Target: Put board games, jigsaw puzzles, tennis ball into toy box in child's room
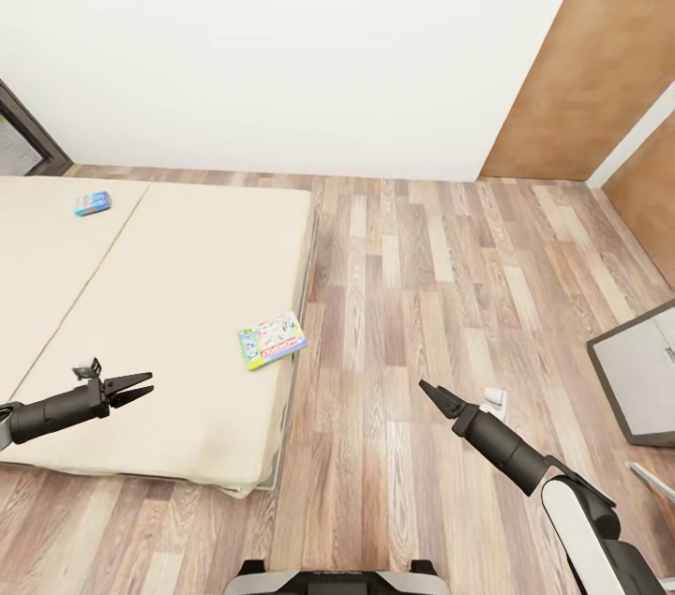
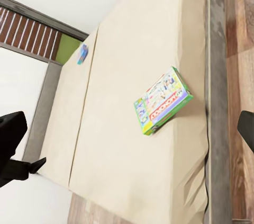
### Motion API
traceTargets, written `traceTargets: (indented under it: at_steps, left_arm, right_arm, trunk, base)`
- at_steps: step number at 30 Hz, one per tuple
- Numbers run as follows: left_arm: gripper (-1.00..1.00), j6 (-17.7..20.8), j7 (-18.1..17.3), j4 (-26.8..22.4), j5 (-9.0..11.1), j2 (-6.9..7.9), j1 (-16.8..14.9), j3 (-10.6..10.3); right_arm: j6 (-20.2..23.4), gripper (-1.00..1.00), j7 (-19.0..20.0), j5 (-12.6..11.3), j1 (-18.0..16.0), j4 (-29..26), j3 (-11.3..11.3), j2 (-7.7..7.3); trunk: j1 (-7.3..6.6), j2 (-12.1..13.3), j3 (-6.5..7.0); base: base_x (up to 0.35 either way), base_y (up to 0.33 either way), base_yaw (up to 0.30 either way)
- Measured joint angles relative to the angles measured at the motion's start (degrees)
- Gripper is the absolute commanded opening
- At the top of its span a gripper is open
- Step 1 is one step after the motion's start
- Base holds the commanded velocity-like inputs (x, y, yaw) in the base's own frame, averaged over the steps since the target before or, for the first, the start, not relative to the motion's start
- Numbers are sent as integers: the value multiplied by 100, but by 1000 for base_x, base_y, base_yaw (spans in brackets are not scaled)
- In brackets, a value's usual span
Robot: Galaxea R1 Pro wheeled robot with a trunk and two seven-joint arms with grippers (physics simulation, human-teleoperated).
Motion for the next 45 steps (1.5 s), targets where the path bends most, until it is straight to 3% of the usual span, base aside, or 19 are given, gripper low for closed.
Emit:
traceTargets:
  at_steps: [45]
  left_arm:
    - [100, 1, 0, 0, -1, -5, 0, 0]
  right_arm:
    - [0, 100, -17, 3, 0, 4, -1, 4]
  trunk:
    - [0, 0, 429]
  base:
    - [0, 0, 0]
